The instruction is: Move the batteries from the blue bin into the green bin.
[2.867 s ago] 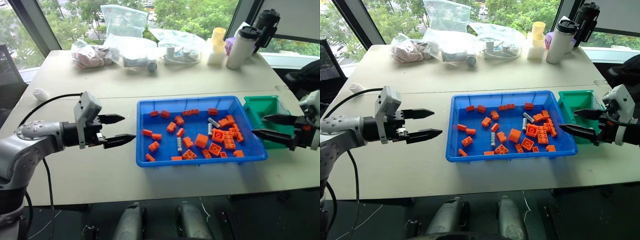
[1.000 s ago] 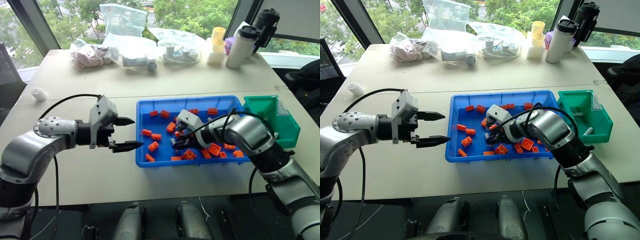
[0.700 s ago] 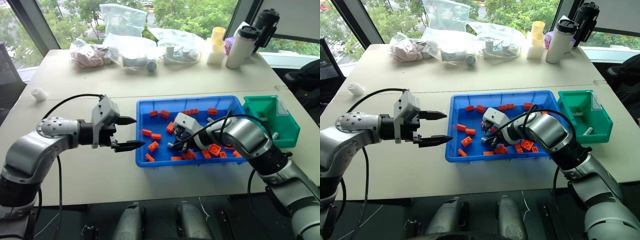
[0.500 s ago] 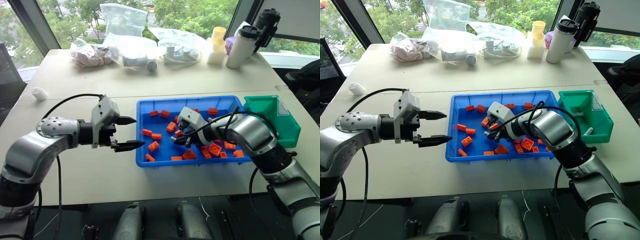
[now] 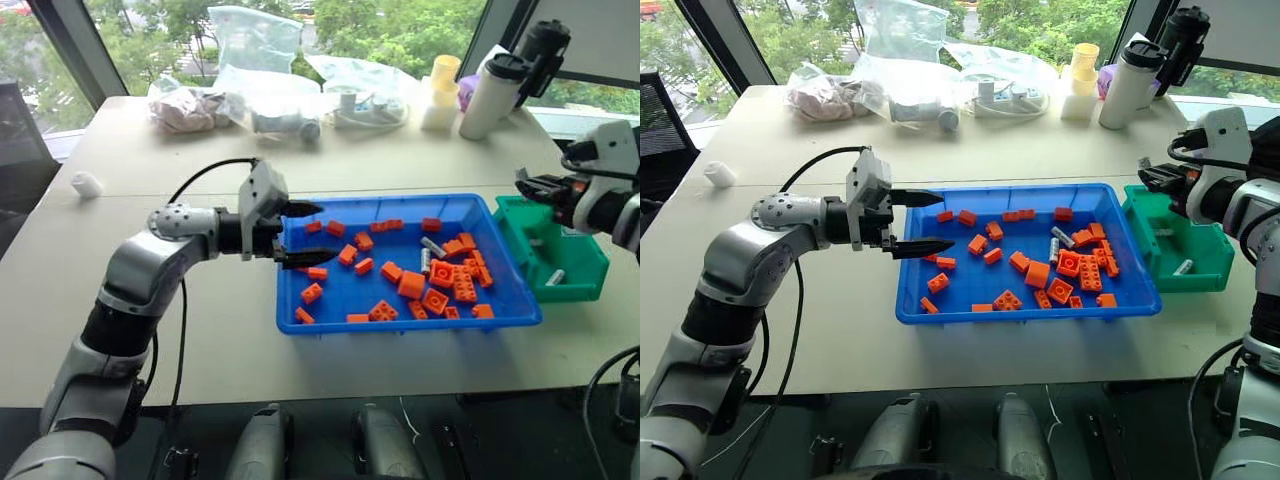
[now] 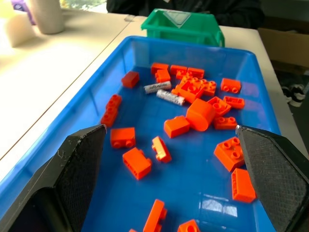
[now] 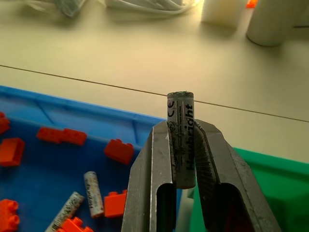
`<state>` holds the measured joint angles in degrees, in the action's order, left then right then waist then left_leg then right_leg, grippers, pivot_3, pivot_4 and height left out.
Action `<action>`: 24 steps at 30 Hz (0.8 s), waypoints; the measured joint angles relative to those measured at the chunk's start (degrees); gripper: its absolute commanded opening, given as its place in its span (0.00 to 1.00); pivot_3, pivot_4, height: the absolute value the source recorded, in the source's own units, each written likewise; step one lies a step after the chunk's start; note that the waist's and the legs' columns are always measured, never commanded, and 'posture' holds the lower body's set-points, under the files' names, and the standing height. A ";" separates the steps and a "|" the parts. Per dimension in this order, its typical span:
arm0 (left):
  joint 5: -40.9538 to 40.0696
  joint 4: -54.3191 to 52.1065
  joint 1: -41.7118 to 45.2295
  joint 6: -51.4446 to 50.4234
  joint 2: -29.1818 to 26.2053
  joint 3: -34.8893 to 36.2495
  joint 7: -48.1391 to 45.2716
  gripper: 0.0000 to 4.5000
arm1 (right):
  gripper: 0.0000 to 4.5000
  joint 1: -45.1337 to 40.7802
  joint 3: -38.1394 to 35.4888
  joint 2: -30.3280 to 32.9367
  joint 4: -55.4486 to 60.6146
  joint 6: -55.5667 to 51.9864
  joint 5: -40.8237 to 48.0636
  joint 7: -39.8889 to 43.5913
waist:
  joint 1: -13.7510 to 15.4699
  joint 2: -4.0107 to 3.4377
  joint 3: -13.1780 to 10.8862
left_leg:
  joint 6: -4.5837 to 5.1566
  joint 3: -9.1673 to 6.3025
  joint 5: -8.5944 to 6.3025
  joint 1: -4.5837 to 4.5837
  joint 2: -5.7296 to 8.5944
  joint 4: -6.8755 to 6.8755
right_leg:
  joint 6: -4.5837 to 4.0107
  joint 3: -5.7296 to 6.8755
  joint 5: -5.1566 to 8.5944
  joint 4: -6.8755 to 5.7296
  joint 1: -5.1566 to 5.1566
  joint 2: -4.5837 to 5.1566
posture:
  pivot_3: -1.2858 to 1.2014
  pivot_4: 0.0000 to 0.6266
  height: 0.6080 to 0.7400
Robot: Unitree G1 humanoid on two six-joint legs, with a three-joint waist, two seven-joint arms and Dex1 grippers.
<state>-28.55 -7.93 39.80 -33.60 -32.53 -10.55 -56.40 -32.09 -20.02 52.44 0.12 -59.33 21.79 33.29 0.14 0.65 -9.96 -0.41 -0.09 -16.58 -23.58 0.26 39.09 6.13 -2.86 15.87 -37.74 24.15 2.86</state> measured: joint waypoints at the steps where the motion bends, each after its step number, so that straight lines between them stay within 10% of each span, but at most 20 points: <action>1: 0.68 0.75 0.51 0.96 0.61 -0.33 -0.46 1.00 | 0.02 0.88 -0.04 0.11 -0.60 0.27 -0.61 -0.50 | -0.45 0.00 0.00 | 0.00 0.02 0.00 0.03 -0.02 0.00 | 0.00 -0.03 0.00 -0.04 0.00 -0.02 | 0.52 0.24 1.00; 9: 4.08 4.05 1.23 4.27 2.80 -2.12 -2.91 1.00 | 0.02 3.07 1.60 0.19 -4.10 1.41 -3.58 -3.75 | -1.11 -0.08 0.01 | 0.00 0.02 0.00 0.10 -0.08 0.02 | 0.00 -0.10 0.00 -0.22 0.06 -0.13 | 0.52 0.24 1.00; 17: 4.21 3.47 1.18 4.00 1.95 -1.50 -3.61 1.00 | 0.99 3.06 3.56 0.44 -6.25 2.26 -5.48 -5.14 | -0.84 -0.08 0.01 | 0.00 0.02 0.00 0.08 -0.06 0.04 | 0.00 -0.10 0.00 -0.21 0.05 -0.09 | 0.52 0.24 1.00; 24: 4.09 2.57 1.08 3.53 2.00 -1.27 -3.48 1.00 | 0.99 -3.91 3.84 0.15 -4.03 2.44 -3.86 -3.42 | -1.37 -0.11 -0.01 | 0.00 0.01 0.00 0.10 -0.12 0.02 | 0.00 -0.10 0.00 -0.22 0.08 -0.18 | 0.52 0.24 1.00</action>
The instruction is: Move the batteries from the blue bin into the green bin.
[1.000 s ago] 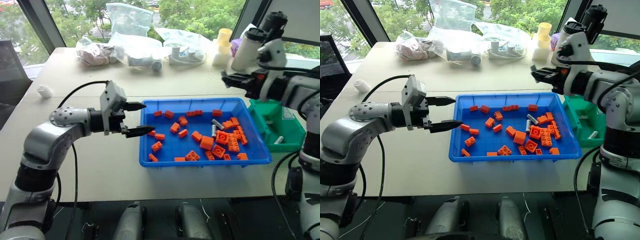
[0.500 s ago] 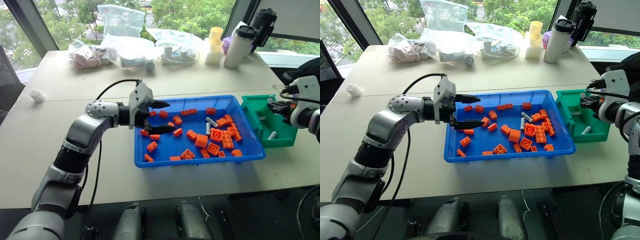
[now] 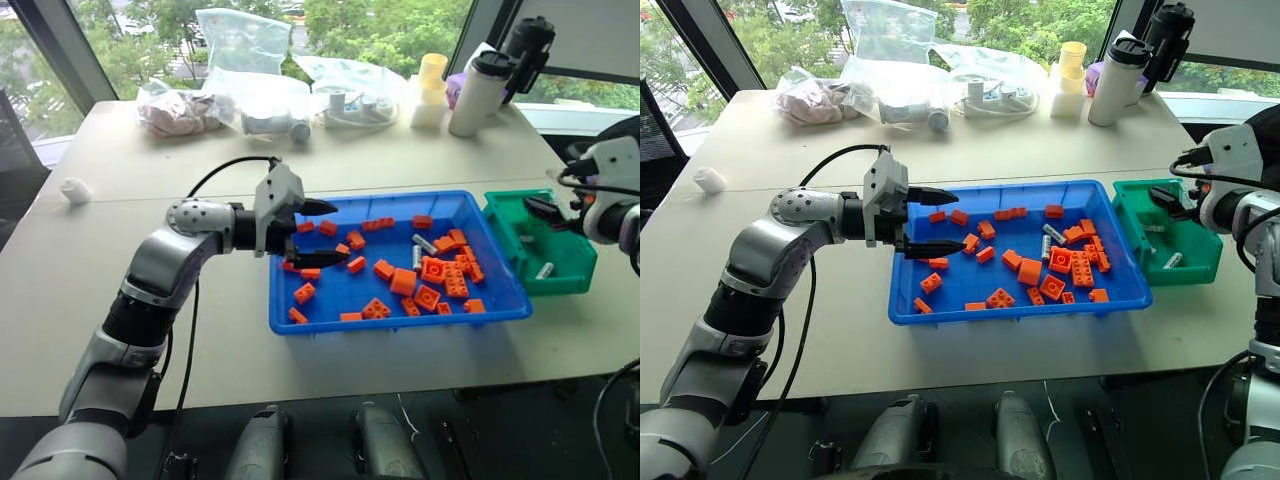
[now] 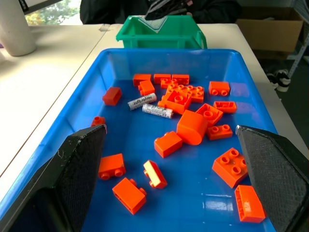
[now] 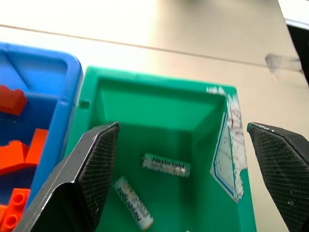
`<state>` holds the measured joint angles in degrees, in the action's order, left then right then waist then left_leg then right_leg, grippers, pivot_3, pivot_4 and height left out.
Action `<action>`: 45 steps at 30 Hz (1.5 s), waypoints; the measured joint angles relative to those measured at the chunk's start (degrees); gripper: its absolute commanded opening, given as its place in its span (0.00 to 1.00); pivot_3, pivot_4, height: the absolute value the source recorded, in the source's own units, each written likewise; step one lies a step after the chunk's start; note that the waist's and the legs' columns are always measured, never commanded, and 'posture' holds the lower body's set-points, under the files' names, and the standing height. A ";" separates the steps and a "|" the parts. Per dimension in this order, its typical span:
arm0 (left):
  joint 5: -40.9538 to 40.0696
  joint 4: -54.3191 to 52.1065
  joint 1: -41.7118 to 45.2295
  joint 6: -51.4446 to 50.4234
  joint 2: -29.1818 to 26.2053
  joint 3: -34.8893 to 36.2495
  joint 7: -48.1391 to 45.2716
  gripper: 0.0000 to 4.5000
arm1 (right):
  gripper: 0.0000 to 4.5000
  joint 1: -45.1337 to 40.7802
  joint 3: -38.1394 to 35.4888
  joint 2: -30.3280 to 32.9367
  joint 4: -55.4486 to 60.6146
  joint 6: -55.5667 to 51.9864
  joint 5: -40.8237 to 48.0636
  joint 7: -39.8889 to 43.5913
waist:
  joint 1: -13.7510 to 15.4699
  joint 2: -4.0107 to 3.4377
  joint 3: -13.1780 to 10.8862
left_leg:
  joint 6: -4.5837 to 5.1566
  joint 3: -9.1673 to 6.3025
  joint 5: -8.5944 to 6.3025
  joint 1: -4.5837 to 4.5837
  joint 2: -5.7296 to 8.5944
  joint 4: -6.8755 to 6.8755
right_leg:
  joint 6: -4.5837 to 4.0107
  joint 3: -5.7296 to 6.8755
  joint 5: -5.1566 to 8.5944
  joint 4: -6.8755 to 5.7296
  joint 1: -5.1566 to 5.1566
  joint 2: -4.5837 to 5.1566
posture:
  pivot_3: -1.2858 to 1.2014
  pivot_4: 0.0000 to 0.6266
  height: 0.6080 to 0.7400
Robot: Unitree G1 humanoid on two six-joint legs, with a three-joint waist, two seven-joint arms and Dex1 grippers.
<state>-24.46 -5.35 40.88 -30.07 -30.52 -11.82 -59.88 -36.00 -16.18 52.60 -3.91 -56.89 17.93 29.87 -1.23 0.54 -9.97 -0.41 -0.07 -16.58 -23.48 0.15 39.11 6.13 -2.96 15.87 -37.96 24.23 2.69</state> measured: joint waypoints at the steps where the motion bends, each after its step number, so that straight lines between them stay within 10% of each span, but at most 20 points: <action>1: 0.00 0.00 0.10 -0.31 -0.17 0.34 -0.08 1.00 | 0.99 -2.98 -0.30 -2.17 2.59 -2.73 2.93 0.82 | -0.25 -0.01 0.00 | 0.00 -0.01 0.00 0.01 -0.02 -0.01 | 0.00 -0.01 0.00 -0.02 0.01 -0.02 | 0.52 0.24 1.00; 9: 0.02 -2.89 0.53 -2.32 -4.62 1.60 -1.78 1.00 | 0.99 -4.29 6.33 -13.05 12.76 -17.87 13.38 1.42 | 1.05 0.01 -0.01 | 0.00 -0.20 0.00 -0.10 0.14 0.02 | -0.01 0.07 0.00 0.00 0.00 0.18 | 0.52 0.24 1.00; 35: 0.88 -9.09 -3.13 -4.62 -7.72 1.33 -0.62 1.00 | 0.99 1.13 15.02 -11.87 8.60 -22.43 11.73 1.84 | 0.42 0.01 -0.01 | 0.00 -0.12 0.00 -0.12 0.09 0.03 | 0.00 0.08 0.00 0.01 0.04 0.12 | 0.52 0.24 1.00; 39: 1.30 -9.09 -3.44 -4.56 -7.50 1.34 0.21 1.00 | 0.72 0.08 15.78 -12.98 5.98 -21.31 10.78 1.37 | 0.40 0.03 0.00 | 0.00 -0.12 0.00 -0.12 0.09 0.04 | 0.00 0.08 0.00 0.01 0.04 0.12 | 0.52 0.24 1.00; 45: 1.40 -9.09 -3.52 -4.48 -7.23 1.34 0.71 1.00 | 0.03 -1.15 19.51 -13.19 3.52 -17.48 7.89 1.76 | 0.35 0.03 0.00 | 0.00 -0.12 0.00 -0.10 0.08 0.04 | 0.00 0.08 0.00 0.00 0.04 0.11 | 0.52 0.24 1.00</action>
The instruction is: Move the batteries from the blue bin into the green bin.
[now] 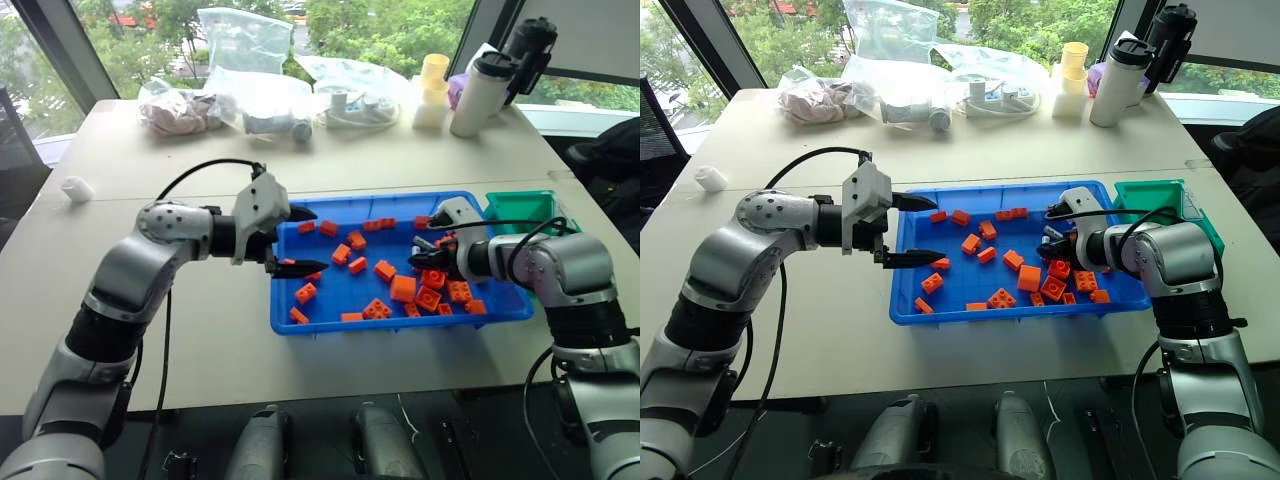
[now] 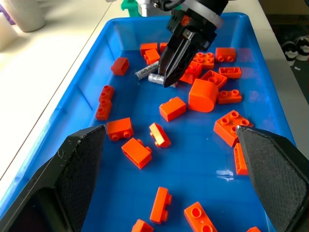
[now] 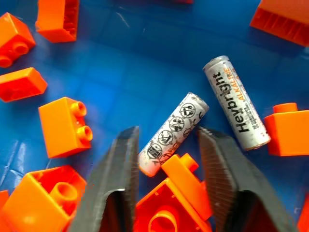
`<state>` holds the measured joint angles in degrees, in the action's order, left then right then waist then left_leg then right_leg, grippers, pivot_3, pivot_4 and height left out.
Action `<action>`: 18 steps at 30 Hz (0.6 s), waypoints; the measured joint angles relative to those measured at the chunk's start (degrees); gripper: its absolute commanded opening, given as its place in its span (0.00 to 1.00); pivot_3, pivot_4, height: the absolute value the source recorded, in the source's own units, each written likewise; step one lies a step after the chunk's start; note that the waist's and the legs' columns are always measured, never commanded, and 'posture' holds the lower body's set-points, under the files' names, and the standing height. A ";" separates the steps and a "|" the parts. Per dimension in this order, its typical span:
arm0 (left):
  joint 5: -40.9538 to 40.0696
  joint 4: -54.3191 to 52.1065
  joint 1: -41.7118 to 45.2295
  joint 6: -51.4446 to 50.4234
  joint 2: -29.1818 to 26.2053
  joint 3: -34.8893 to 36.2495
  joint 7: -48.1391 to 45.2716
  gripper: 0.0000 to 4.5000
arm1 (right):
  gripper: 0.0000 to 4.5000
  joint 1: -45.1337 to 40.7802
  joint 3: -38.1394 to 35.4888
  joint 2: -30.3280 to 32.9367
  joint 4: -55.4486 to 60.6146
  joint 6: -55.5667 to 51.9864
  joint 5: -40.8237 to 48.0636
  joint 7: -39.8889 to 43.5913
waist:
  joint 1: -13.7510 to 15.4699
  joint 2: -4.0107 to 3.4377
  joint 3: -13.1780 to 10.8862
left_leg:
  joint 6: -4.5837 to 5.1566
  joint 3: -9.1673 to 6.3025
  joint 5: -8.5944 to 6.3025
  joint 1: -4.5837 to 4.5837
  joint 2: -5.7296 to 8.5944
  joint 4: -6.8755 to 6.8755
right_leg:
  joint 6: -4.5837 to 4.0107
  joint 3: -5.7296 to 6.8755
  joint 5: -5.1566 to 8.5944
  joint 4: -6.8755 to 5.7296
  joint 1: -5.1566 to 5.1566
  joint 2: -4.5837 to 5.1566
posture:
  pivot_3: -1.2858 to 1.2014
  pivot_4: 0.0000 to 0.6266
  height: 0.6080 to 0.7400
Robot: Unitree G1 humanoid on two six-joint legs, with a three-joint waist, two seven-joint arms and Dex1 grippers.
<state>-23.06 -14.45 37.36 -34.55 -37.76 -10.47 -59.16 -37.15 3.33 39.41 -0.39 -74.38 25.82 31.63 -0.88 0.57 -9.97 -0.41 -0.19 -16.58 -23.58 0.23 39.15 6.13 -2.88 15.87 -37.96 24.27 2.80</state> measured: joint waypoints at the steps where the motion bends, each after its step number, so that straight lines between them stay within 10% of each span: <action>1: 0.00 0.00 -0.07 0.00 0.00 0.00 0.14 1.00 | 0.01 -0.12 0.35 0.00 0.00 0.21 -0.23 0.31 | 0.01 0.00 0.00 | 0.00 0.00 0.00 0.00 0.00 0.00 | 0.00 0.00 0.00 0.00 0.00 0.00 | 0.52 0.24 1.00; 11: -0.60 0.03 -1.04 -0.32 -0.04 0.38 0.49 1.00 | 0.00 -0.26 -1.76 0.07 2.14 -0.13 0.36 1.66 | 0.09 -0.01 0.00 | 0.00 0.00 0.00 -0.01 0.01 0.00 | 0.00 0.00 0.00 0.00 0.00 0.02 | 0.52 0.24 1.00; 18: -5.23 3.99 3.74 -1.17 6.17 4.81 1.93 1.00 | 0.00 -2.52 -22.28 3.84 6.06 -0.71 4.09 -0.20 | 0.69 -0.01 -0.01 | 0.00 -0.01 0.00 -0.04 0.06 0.00 | 0.00 0.02 0.00 0.02 -0.01 0.09 | 0.52 0.24 1.00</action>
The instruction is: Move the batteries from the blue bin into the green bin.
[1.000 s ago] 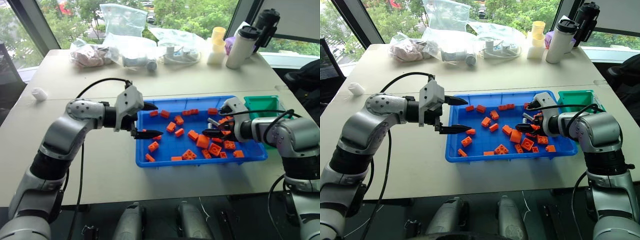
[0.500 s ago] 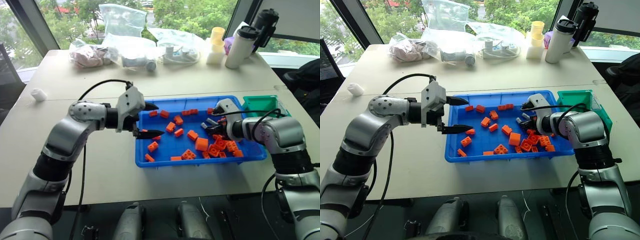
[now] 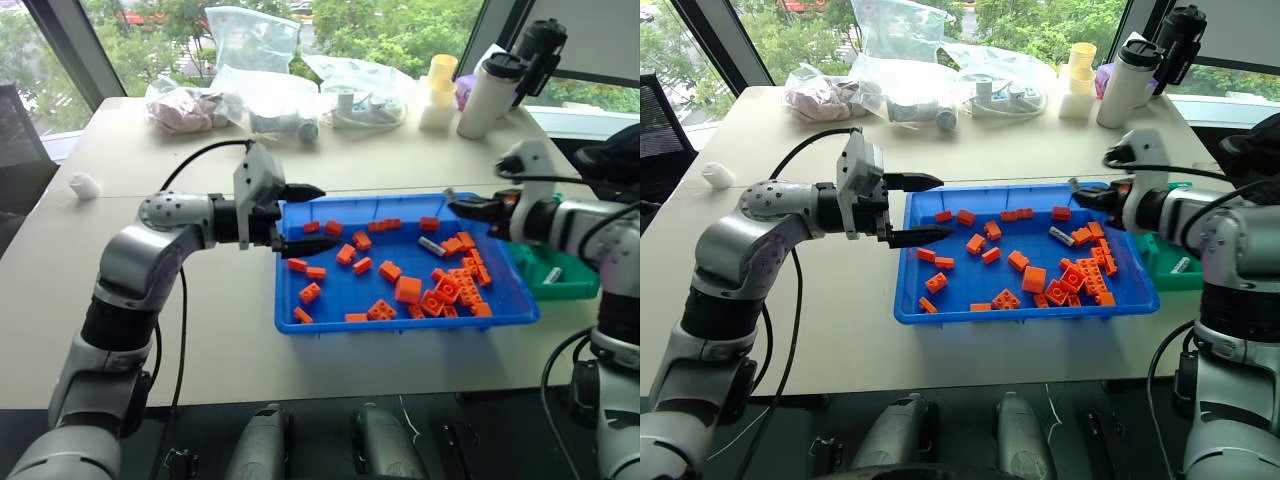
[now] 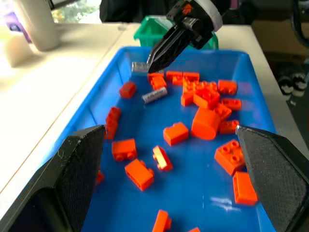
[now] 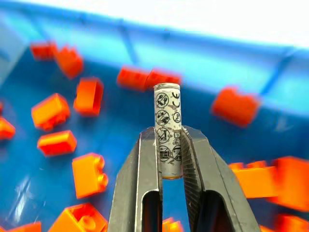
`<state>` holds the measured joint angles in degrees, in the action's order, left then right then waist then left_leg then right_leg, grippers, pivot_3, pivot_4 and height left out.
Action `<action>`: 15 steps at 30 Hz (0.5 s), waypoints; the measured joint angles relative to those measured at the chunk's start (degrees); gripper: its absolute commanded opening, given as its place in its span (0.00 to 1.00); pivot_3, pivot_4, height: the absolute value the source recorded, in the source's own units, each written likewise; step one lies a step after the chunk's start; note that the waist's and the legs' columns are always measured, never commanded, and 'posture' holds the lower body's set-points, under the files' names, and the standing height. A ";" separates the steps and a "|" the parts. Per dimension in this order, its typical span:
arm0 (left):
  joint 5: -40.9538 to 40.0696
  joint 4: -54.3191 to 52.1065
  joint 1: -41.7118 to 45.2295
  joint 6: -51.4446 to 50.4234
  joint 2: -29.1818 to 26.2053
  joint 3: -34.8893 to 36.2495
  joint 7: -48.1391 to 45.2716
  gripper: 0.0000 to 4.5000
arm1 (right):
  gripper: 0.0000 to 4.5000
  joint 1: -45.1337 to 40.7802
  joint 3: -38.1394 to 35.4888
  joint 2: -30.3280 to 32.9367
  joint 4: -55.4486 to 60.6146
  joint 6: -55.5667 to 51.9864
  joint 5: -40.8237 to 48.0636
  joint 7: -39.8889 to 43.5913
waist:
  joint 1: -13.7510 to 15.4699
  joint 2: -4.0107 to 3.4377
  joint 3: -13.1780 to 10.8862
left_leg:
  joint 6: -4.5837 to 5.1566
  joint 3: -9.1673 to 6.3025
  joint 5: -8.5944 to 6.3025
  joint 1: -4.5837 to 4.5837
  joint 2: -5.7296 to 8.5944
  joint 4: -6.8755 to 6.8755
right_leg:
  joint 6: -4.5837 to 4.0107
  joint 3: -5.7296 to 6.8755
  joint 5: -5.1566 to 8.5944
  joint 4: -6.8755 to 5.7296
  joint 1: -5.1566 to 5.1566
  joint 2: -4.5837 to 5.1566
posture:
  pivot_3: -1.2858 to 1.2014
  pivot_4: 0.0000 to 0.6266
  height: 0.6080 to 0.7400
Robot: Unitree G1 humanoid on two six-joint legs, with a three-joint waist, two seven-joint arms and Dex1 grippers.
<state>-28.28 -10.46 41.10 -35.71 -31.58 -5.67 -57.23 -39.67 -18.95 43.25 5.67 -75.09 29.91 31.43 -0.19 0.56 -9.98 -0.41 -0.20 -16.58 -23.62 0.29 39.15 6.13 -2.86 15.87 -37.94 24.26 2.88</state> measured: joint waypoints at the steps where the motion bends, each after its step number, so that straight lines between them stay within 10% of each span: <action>1: -0.01 0.79 0.94 0.17 0.80 -0.08 -0.10 1.00 | 0.00 0.13 -3.04 1.31 0.26 0.86 -0.04 -0.77 | 0.09 0.00 0.00 | 0.00 0.00 0.00 0.00 0.00 -0.01 | 0.00 0.00 0.00 0.00 0.00 0.00 | 0.52 0.24 1.00; 13: 1.46 9.87 6.18 4.79 8.66 -4.42 -3.16 1.00 | 0.00 11.76 -5.67 10.11 -6.23 10.14 -7.47 -3.35 | -1.03 -0.07 0.02 | 0.00 0.12 0.00 0.12 -0.08 -0.03 | 0.00 -0.13 0.00 -0.04 -0.01 -0.17 | 0.52 0.24 1.00; 15: 1.96 10.74 6.23 5.36 9.14 -4.79 -3.55 1.00 | 0.24 12.01 -4.09 10.16 -7.71 11.60 -8.80 -3.80 | -0.92 -0.09 0.01 | 0.00 0.11 0.00 0.12 -0.08 -0.03 | 0.00 -0.13 0.00 -0.05 0.00 -0.18 | 0.52 0.24 1.00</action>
<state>-26.32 0.28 47.33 -30.35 -22.45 -10.46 -60.79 -27.65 -23.04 53.41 -2.04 -63.49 21.12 27.63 -1.11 0.47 -9.96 -0.41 -0.08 -16.58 -23.49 0.20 39.11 6.13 -2.99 15.87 -37.99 24.26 2.71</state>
